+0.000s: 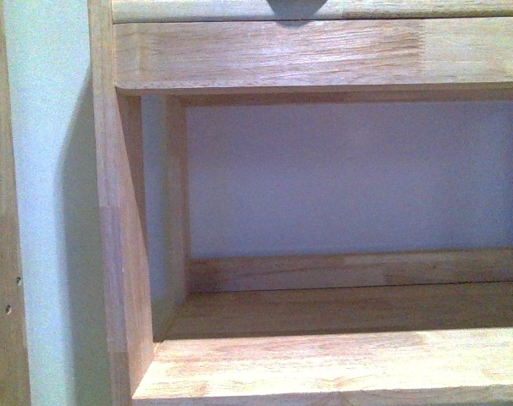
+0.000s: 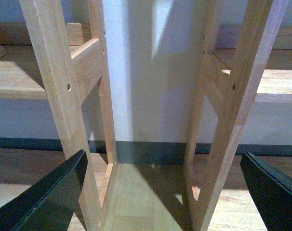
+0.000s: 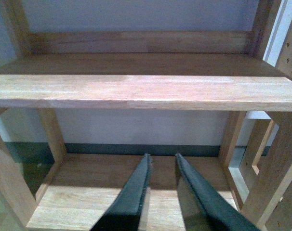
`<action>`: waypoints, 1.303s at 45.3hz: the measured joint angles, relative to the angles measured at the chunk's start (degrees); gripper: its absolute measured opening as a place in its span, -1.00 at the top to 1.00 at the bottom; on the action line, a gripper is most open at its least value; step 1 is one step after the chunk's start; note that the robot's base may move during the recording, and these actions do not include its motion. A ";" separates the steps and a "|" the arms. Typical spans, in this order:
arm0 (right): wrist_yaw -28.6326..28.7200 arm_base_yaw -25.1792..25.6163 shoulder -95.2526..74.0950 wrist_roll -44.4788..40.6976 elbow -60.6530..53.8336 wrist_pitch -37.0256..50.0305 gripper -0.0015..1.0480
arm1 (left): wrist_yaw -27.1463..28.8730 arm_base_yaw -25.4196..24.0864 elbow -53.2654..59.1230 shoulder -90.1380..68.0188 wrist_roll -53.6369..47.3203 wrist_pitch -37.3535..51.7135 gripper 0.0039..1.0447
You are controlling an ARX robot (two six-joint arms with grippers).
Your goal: Put away toys
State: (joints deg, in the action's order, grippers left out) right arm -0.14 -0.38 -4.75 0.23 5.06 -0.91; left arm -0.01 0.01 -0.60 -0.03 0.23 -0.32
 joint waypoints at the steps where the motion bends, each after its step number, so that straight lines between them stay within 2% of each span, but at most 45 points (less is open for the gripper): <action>1: 0.02 0.04 0.13 0.00 -0.17 0.02 0.73 | 0.02 0.00 0.00 0.00 0.00 0.00 -0.89; 5: 0.00 0.15 0.55 -0.04 -0.57 0.15 0.95 | 0.02 0.00 0.00 0.00 0.00 0.00 -0.89; 34: 0.17 0.24 4.33 -0.13 -4.26 0.70 0.91 | 0.00 0.00 0.00 0.00 0.00 0.00 -0.89; 39: 0.17 0.24 4.33 -0.09 -4.26 0.70 0.52 | 0.02 0.00 0.00 0.00 0.00 0.00 -0.89; 47: 0.17 0.24 4.33 -0.09 -4.26 0.70 0.13 | 0.02 0.00 0.00 0.00 0.00 0.00 -0.89; 59: 0.17 0.24 4.35 -0.09 -4.26 0.70 -0.80 | 0.00 0.00 0.00 0.00 0.00 0.00 -0.89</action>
State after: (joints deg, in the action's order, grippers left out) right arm 0.03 -0.14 -0.40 0.14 0.80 -0.21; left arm -0.01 0.01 -0.60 -0.03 0.23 -0.32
